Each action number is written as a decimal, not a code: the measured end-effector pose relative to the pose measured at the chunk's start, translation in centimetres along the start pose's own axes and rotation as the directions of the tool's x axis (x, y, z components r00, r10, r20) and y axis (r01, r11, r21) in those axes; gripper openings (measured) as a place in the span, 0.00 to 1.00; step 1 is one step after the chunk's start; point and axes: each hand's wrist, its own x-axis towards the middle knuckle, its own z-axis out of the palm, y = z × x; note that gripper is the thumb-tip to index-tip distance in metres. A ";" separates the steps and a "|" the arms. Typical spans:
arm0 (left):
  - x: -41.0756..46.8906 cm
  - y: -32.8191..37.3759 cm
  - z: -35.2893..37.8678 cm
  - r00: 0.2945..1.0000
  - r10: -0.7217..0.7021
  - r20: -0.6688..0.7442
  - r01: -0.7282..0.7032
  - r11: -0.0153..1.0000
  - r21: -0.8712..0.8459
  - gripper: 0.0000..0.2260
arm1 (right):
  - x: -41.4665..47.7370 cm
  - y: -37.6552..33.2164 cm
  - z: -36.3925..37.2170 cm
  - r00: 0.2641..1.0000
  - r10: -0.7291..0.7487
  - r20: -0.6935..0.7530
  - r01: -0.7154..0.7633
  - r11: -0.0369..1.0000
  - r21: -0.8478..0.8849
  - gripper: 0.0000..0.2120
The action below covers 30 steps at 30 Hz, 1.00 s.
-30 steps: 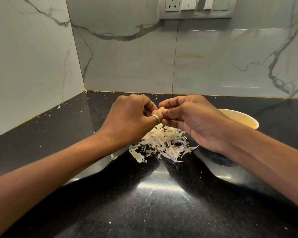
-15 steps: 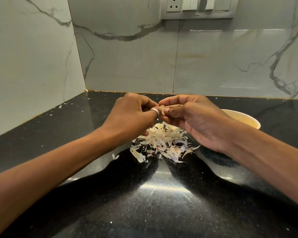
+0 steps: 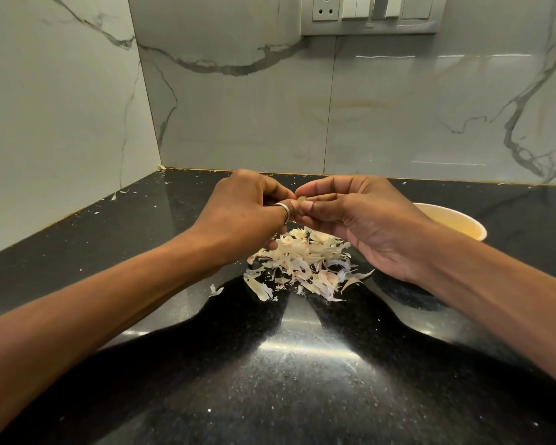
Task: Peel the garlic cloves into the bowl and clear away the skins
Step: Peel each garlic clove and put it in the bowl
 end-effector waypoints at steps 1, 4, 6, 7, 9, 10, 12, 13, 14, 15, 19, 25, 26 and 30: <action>0.0 0.0 0.0 1.000 0.000 0.000 0.000 1.000 0.000 0.05 | 0.0 0.0 0.0 1.000 -0.001 0.002 0.001 1.000 0.003 0.08; 0.0 0.0 0.0 1.000 0.007 0.006 -0.007 1.000 0.008 0.05 | -0.1 -0.1 0.0 1.000 -0.005 0.007 0.005 1.000 0.013 0.09; -0.1 -0.1 0.0 1.000 0.013 0.012 -0.013 1.000 0.015 0.06 | -0.1 0.0 0.0 1.000 -0.005 0.008 0.005 1.000 0.007 0.09; -0.1 -0.1 0.0 1.000 0.014 0.014 -0.014 1.000 0.018 0.06 | -0.1 0.0 0.0 1.000 -0.003 0.009 0.003 1.000 0.000 0.09; 0.0 -0.1 0.0 1.000 0.014 0.017 -0.015 1.000 0.021 0.06 | 0.0 -0.1 -0.1 1.000 0.001 0.015 -0.001 1.000 -0.012 0.09; 0.0 -0.1 0.0 1.000 0.015 0.020 -0.015 1.000 0.021 0.06 | 0.0 -0.1 -0.1 1.000 0.003 0.018 -0.003 1.000 -0.014 0.09; 0.0 -0.1 0.0 1.000 0.016 0.025 -0.017 1.000 0.022 0.06 | 0.0 -0.1 -0.1 1.000 0.006 0.016 -0.006 1.000 -0.017 0.09; 0.0 -0.1 0.1 1.000 0.016 0.026 -0.016 1.000 0.022 0.06 | 0.0 0.0 -0.1 1.000 0.006 0.013 -0.006 1.000 -0.020 0.09; 0.0 -0.1 0.1 1.000 0.015 0.026 -0.016 1.000 0.024 0.06 | 0.0 0.0 -0.1 1.000 0.005 0.011 -0.004 1.000 -0.023 0.08; 0.0 -0.1 0.1 1.000 0.015 0.024 -0.016 1.000 0.027 0.06 | 0.1 0.0 -0.1 1.000 0.003 0.009 -0.002 1.000 -0.024 0.08; -0.1 0.0 0.1 0.999 0.048 0.013 -0.049 0.996 0.074 0.06 | 0.1 0.1 -0.1 1.000 -0.022 0.000 0.022 0.998 -0.054 0.06; -0.1 0.0 0.2 0.998 0.049 0.033 -0.052 0.993 0.104 0.06 | 0.2 0.4 0.0 0.999 -0.035 -0.009 0.034 0.993 -0.112 0.06; -0.1 -0.1 0.2 0.998 0.048 0.033 -0.051 0.993 0.109 0.05 | 0.2 0.4 -0.1 0.999 -0.037 -0.011 0.036 0.993 -0.115 0.06; -0.1 -0.1 0.1 0.998 0.048 0.031 -0.051 0.991 0.122 0.05 | 0.2 0.5 -0.2 0.999 -0.049 -0.018 0.046 0.987 -0.155 0.07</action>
